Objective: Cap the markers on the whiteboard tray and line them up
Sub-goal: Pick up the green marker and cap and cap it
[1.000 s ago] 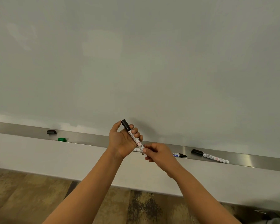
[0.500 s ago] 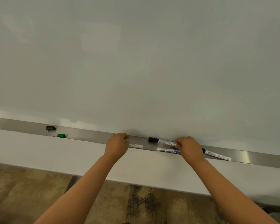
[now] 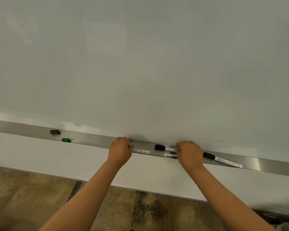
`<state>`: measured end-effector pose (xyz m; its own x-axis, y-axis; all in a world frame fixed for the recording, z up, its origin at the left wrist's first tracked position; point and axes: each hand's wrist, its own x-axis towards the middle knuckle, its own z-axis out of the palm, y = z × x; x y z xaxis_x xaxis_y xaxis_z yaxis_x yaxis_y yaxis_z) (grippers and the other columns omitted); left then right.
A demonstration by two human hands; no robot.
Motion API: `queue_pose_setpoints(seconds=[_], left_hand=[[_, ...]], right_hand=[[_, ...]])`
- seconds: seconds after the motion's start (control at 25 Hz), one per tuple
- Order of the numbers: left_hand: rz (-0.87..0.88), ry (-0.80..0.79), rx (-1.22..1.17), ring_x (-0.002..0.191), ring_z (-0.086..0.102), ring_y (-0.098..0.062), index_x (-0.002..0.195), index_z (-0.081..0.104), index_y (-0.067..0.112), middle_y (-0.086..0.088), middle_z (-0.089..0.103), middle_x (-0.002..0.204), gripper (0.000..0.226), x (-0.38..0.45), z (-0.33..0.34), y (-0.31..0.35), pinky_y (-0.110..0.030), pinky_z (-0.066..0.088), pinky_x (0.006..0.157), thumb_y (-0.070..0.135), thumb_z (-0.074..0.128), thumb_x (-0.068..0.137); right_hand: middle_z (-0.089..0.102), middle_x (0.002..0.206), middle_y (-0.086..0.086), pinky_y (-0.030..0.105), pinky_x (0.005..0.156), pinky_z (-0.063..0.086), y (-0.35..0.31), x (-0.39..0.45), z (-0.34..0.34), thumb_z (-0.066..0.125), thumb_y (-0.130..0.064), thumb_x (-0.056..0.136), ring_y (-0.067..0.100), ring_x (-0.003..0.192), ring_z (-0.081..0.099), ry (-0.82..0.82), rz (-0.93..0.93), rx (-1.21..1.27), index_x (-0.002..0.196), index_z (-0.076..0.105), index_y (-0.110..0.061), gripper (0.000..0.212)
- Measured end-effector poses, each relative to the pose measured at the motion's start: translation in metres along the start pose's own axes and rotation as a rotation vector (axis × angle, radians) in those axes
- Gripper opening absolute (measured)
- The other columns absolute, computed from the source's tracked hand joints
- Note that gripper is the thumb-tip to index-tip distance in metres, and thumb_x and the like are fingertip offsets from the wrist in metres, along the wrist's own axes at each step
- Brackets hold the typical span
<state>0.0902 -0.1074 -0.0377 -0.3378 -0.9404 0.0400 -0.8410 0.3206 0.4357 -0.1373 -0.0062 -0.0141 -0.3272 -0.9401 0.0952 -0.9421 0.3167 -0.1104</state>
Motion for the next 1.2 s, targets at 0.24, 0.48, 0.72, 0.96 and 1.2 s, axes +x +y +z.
queue_pose_setpoints(seconds=[0.24,0.48,0.72,0.96,1.2], left_hand=[[-0.148,0.053,-0.037,0.118,0.048,-0.025,0.120,0.058,0.013,-0.007,0.064,0.118,0.034,-0.005,-0.033,-0.036,-0.037,0.042,0.094,0.013,0.047,0.088],[-0.397,0.128,0.010,0.120,0.046,-0.034,0.128,0.050,0.006,-0.016,0.052,0.131,0.042,-0.003,-0.082,-0.117,-0.044,0.044,0.093,0.010,0.046,0.086],[-0.395,-0.079,0.114,0.112,0.050,-0.032,0.117,0.051,0.002,-0.015,0.052,0.124,0.032,0.005,-0.098,-0.170,-0.043,0.046,0.090,0.003,0.037,0.088],[-0.417,-0.132,0.207,0.103,0.060,-0.032,0.116,0.061,0.009,-0.015,0.063,0.116,0.043,0.014,-0.102,-0.170,-0.035,0.050,0.088,-0.007,0.041,0.082],[-0.357,-0.279,0.199,0.097,0.063,-0.030,0.107,0.069,0.005,-0.015,0.067,0.114,0.026,0.031,-0.116,-0.152,-0.032,0.050,0.087,0.005,0.057,0.084]], right_hand=[[0.063,0.117,0.009,0.037,0.086,0.044,-0.096,0.009,0.020,0.044,-0.020,0.093,0.028,0.109,0.051,-0.193,-0.442,0.160,0.115,0.059,-0.010,0.028],[0.060,0.112,0.012,0.037,0.080,0.046,-0.126,0.027,0.035,0.048,-0.021,0.092,0.028,0.102,0.056,-0.294,-0.361,0.142,0.116,0.061,-0.013,0.028],[0.062,0.109,0.006,0.033,0.075,0.046,-0.140,0.029,0.034,0.053,-0.025,0.091,0.024,0.096,0.059,-0.302,-0.272,0.244,0.113,0.063,-0.021,0.025],[0.062,0.108,0.008,0.035,0.074,0.047,-0.157,0.032,0.020,0.047,-0.018,0.091,0.025,0.094,0.058,-0.250,-0.279,0.296,0.116,0.062,-0.020,0.030],[0.061,0.107,0.007,0.035,0.074,0.048,-0.163,0.027,0.013,0.048,-0.021,0.092,0.023,0.092,0.058,-0.237,-0.267,0.345,0.118,0.061,-0.020,0.029]])
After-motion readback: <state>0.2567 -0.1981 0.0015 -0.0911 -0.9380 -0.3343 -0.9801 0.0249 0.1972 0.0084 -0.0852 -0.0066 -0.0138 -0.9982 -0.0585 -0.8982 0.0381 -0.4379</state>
